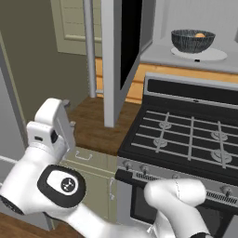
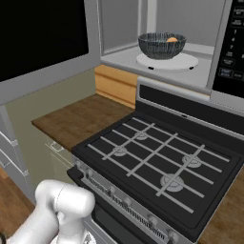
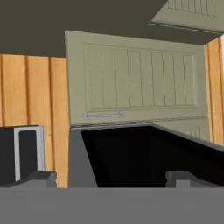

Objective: Pick the squash from the sink and place it in the bowl. Then pick the bowl and place it in the microwave. Then close the microwave door and press the start button.

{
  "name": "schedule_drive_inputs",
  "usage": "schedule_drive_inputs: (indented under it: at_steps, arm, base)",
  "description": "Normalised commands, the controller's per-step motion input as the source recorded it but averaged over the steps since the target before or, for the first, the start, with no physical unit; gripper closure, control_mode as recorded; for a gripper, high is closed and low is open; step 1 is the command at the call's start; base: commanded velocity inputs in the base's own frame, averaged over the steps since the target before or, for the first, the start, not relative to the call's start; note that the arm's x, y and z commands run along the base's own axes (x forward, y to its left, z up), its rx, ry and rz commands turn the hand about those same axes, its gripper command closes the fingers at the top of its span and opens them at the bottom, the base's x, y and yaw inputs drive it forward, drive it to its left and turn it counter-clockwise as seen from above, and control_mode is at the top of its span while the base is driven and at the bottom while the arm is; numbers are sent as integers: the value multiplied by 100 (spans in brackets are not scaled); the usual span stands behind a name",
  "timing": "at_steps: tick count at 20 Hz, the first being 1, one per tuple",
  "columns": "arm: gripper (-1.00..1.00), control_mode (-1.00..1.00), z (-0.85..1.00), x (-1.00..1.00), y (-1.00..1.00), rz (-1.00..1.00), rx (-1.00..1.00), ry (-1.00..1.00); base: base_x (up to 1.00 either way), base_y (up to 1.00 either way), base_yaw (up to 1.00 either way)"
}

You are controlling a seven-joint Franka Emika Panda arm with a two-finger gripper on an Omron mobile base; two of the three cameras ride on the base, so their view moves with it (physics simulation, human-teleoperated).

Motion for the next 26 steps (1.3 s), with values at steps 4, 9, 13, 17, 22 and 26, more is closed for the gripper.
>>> schedule_drive_inputs:
  at_steps: [4,9,13,17,22,26]
  arm:
    - [-100,-100,-4,75,21,-14,0,-12]
    - [-100,-100,-3,76,1,-6,0,-1]
    - [-100,-100,0,32,-39,-3,2,-1]
    - [-100,-100,2,18,-54,-4,5,-7]
    - [-100,-100,21,-2,-60,-1,11,-16]
    - [-100,-100,23,-29,-79,-2,14,-13]
  base:
    - [0,0,0]
    - [0,0,0]
    - [0,0,0]
    - [0,0,0]
    - [0,0,0]
    - [0,0,0]
